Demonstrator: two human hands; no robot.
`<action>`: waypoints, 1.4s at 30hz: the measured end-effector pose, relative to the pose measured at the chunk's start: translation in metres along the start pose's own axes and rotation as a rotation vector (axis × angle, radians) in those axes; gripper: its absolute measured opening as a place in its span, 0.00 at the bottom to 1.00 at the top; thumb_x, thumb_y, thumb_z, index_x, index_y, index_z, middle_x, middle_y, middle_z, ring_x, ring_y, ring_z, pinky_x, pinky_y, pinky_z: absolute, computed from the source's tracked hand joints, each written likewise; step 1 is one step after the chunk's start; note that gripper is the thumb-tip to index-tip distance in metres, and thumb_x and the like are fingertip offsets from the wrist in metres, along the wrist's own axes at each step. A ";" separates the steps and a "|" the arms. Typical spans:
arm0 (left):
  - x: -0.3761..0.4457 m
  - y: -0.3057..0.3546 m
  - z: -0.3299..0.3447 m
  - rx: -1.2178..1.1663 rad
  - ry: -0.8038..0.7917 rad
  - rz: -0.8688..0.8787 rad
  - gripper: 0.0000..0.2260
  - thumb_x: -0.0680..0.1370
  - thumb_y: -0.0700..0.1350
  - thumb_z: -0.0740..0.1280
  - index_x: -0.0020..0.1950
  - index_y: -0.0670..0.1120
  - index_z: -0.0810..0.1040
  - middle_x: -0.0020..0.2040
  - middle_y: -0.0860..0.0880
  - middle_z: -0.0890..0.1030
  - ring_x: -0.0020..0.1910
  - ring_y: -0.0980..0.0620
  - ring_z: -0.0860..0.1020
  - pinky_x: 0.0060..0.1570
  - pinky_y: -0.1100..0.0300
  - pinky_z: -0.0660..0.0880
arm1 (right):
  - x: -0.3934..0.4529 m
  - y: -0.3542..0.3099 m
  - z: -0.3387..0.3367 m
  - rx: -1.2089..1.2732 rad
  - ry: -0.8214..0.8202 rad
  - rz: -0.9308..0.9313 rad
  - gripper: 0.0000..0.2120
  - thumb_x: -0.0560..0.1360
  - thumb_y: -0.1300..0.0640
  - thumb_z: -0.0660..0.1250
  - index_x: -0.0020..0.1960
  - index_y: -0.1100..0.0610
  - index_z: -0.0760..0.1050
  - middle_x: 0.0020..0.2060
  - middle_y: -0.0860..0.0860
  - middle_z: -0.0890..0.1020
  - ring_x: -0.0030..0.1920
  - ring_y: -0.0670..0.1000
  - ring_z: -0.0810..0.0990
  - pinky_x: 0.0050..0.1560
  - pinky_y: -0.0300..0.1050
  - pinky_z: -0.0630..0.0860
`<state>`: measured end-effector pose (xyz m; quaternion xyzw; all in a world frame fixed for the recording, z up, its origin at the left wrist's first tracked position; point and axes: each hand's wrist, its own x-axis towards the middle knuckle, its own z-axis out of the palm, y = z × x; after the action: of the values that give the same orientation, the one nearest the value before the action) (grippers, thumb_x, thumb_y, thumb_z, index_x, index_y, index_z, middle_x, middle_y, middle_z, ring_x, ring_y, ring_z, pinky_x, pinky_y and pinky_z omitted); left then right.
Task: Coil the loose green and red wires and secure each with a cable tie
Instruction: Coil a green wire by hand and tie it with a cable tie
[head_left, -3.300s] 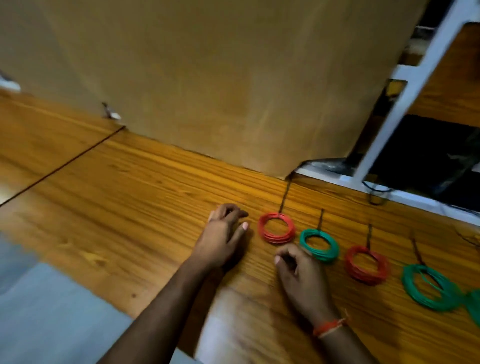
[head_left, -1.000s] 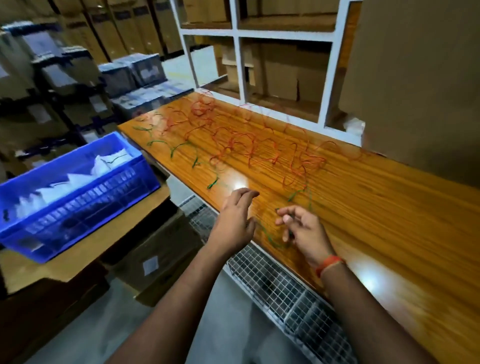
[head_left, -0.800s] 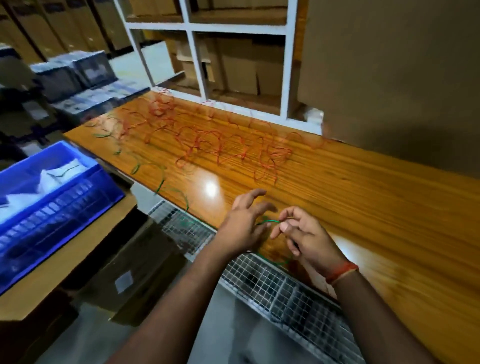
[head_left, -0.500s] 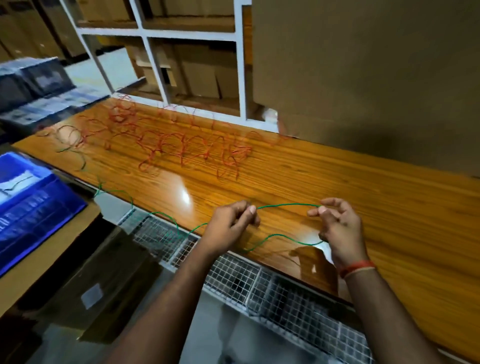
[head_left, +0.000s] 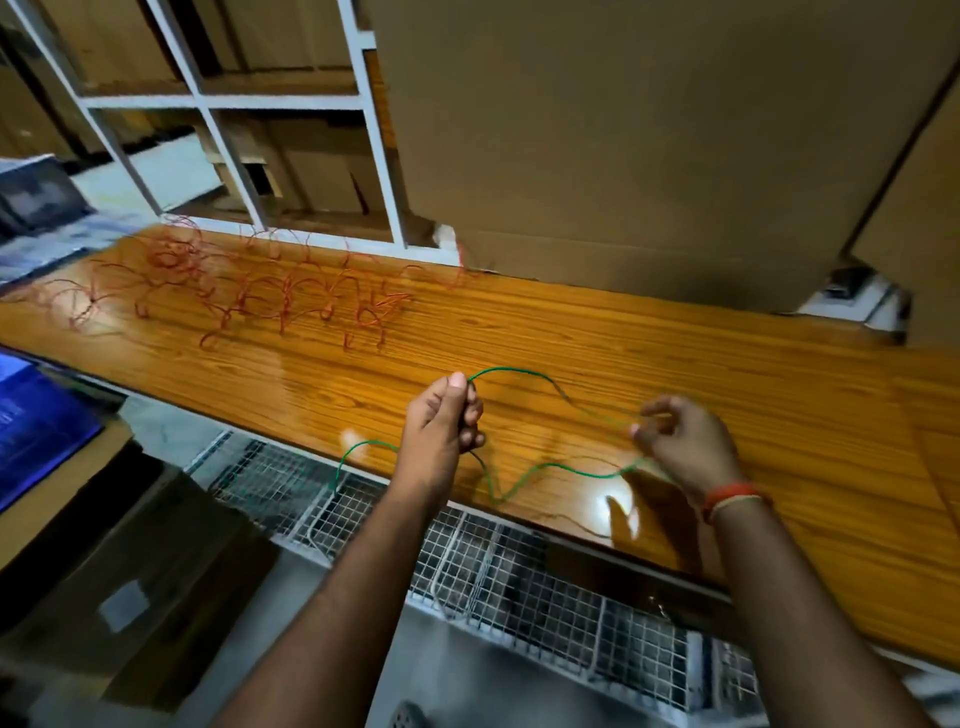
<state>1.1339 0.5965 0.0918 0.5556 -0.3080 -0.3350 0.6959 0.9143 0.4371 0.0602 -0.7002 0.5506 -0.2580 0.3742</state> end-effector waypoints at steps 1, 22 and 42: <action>-0.002 0.002 0.008 -0.019 -0.013 -0.014 0.14 0.87 0.49 0.58 0.42 0.48 0.72 0.32 0.53 0.69 0.25 0.58 0.63 0.31 0.63 0.68 | -0.004 -0.002 0.001 -0.081 0.012 -0.070 0.16 0.74 0.59 0.76 0.60 0.54 0.80 0.51 0.54 0.83 0.50 0.54 0.82 0.52 0.46 0.77; 0.015 0.069 -0.001 -0.218 -0.448 -0.222 0.10 0.86 0.44 0.58 0.48 0.44 0.74 0.28 0.54 0.67 0.25 0.60 0.62 0.27 0.66 0.65 | -0.041 -0.096 0.101 0.496 -0.353 -0.471 0.38 0.73 0.60 0.77 0.77 0.46 0.64 0.72 0.44 0.72 0.73 0.42 0.69 0.69 0.43 0.70; 0.066 0.067 -0.060 0.100 -0.302 0.084 0.13 0.87 0.41 0.55 0.50 0.40 0.77 0.33 0.49 0.75 0.32 0.53 0.72 0.35 0.62 0.70 | -0.073 -0.097 0.100 0.333 -0.063 -0.533 0.07 0.79 0.61 0.71 0.48 0.49 0.82 0.44 0.43 0.85 0.49 0.46 0.84 0.48 0.51 0.79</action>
<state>1.2288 0.5872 0.1492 0.5195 -0.4483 -0.3697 0.6264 1.0288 0.5428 0.0839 -0.7565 0.2858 -0.4119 0.4199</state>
